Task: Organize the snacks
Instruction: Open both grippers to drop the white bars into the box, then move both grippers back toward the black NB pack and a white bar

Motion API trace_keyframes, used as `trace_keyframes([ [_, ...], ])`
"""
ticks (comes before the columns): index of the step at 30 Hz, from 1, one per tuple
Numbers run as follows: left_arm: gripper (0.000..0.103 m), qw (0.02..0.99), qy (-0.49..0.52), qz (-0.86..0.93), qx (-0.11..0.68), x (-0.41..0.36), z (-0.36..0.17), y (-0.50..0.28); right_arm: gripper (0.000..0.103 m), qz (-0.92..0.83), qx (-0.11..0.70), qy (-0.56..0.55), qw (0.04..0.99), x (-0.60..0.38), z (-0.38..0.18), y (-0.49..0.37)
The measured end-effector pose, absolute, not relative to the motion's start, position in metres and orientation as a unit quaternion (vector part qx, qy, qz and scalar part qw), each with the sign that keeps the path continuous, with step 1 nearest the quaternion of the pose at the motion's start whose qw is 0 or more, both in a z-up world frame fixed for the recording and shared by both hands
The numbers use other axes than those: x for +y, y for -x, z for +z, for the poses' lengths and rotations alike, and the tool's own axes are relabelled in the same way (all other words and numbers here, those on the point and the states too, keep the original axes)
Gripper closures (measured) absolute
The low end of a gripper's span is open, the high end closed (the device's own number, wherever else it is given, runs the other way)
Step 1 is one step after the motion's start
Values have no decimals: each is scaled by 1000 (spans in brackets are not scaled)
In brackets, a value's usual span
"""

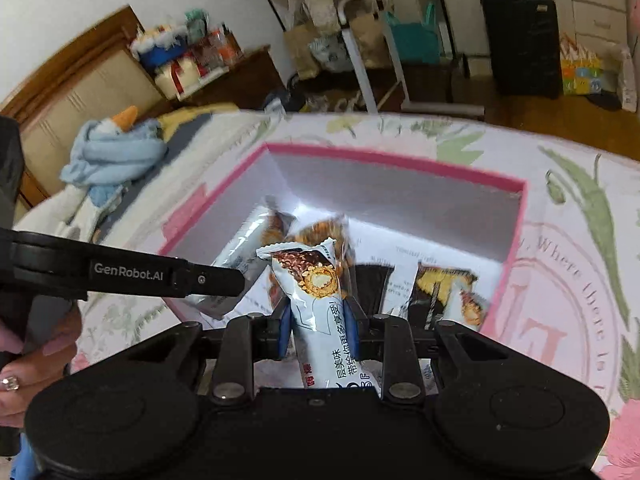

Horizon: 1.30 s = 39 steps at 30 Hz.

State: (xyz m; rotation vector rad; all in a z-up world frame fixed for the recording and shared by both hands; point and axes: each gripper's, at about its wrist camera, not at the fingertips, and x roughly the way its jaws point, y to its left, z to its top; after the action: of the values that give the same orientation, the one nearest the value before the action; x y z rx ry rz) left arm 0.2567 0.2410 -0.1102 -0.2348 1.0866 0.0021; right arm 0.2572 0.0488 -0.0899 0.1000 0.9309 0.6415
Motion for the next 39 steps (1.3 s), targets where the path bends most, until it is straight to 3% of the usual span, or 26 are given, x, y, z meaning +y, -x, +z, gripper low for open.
trace_keyframes([
  [2,61,841,107,-2,530,239,-116,-258,68,300,451,-42,839,56,-96,-259],
  [7,58,846,73,-17,528,228,-109,-244,66,304,449,-18,840,56,-91,-249],
  [9,56,850,61,-27,522,224,-100,-236,61,306,443,-11,842,46,-81,-241],
  [19,47,859,-13,-95,503,182,-42,-186,60,316,435,26,843,-41,-19,-176],
  [21,44,857,-21,-114,502,170,-33,-177,56,307,425,36,851,-61,-4,-161],
  [32,43,846,-43,-202,492,82,-13,-162,39,218,387,29,896,-172,37,-124],
  [35,43,841,-45,-218,493,59,-15,-163,29,202,378,24,903,-191,39,-122],
  [39,43,837,-50,-239,489,27,-26,-167,26,189,374,11,908,-210,35,-127],
])
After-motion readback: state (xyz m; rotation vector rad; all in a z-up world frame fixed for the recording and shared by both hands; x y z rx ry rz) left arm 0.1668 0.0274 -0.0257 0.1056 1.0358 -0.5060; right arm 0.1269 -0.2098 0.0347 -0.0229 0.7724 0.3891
